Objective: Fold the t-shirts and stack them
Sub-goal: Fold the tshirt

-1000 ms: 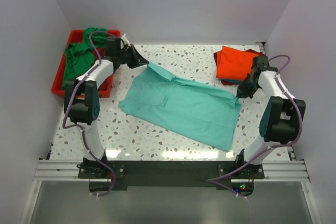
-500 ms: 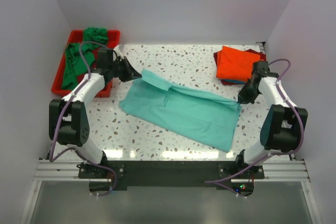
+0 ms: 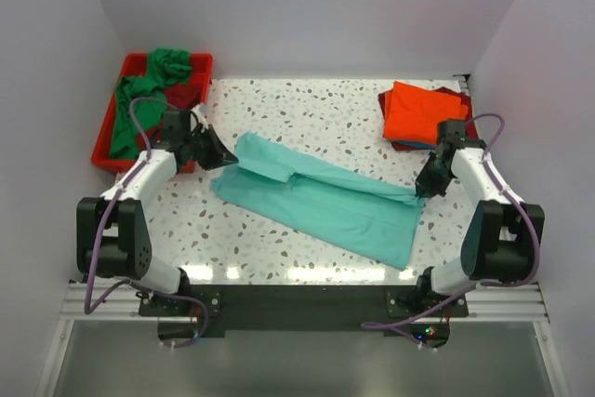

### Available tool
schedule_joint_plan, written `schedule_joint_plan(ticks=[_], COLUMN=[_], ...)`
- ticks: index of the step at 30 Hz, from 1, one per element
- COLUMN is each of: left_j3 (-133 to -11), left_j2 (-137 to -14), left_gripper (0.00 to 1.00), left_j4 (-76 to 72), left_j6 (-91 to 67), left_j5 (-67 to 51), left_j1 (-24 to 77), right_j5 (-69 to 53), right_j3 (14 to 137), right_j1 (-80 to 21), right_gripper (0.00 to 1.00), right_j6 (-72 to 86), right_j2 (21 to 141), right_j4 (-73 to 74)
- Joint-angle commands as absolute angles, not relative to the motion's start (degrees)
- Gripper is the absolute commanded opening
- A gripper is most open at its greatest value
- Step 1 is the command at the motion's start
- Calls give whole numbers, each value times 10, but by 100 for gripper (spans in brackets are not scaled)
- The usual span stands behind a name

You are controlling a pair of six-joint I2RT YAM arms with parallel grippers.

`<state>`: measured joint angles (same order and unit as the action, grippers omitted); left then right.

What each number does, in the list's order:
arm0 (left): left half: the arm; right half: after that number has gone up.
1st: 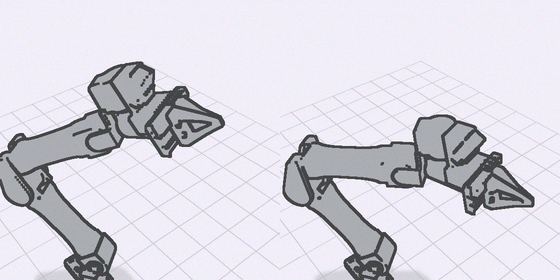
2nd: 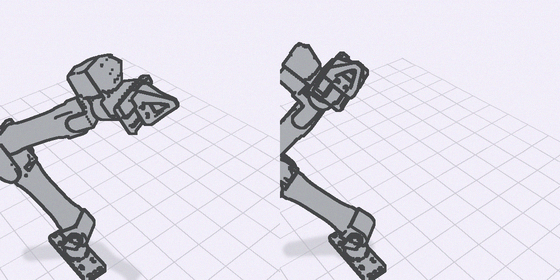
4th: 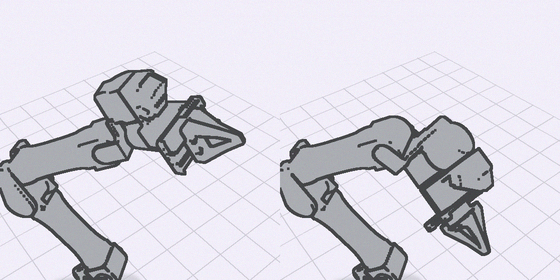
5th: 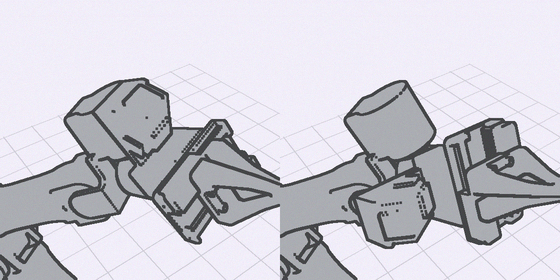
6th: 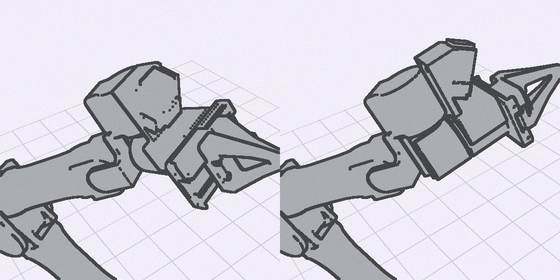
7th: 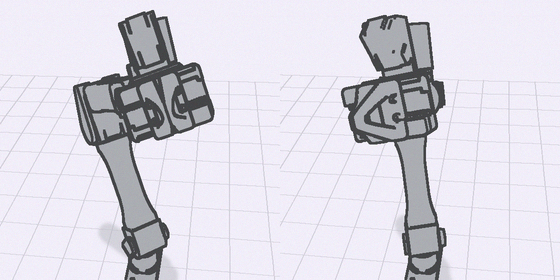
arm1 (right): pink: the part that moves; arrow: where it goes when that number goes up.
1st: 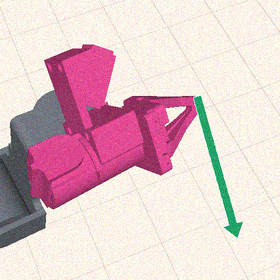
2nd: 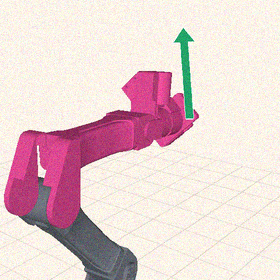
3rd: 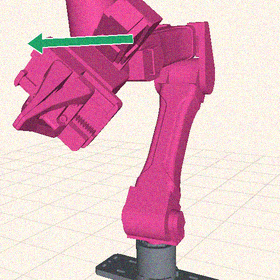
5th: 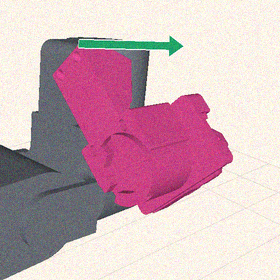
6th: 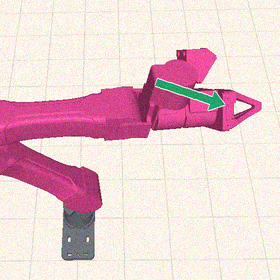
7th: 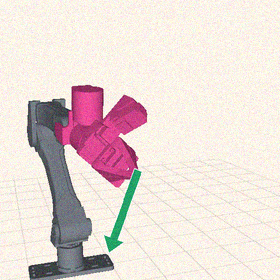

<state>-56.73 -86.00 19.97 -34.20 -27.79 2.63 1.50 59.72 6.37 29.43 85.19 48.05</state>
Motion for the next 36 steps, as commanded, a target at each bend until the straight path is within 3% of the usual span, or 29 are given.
schedule_joint_plan(ticks=[1,6,8,10,12,13,16,19,23,30,36], left_j3=[-553,-526,-520,-518,-517,-519,-533,-555,-587,-674,-715], left_j2=[-841,-843,-845,-843,-841,-839,-820,-823,-850,-947,-1045], left_gripper=[0,0,0,0,17,31,45,47,47,47,47], left_j4=[209,223,232,249,277,287,319,328,291,217,160], left_j6=[-318,-312,-308,-298,-282,-276,-264,-262,-281,-323,-360], left_j5=[-272,-270,-275,-278,-279,-279,-268,-265,-265,-274,-315], left_j1=[20,18,18,18,18,18,18,18,18,33,79], right_j5=[40,53,57,66,69,69,72,56,11,1,-11], right_j3=[580,563,555,552,549,547,551,556,548,520,481], right_j1=[56,49,44,35,29,23,12,11,11,11,4], right_gripper=[0,0,7,24,37,40,47,54,55,43,38], right_j6=[291,295,297,299,298,299,298,297,301,313,324], right_j2=[830,817,812,804,789,784,752,716,724,785,808], right_j4=[490,496,500,513,529,535,568,580,547,505,480])
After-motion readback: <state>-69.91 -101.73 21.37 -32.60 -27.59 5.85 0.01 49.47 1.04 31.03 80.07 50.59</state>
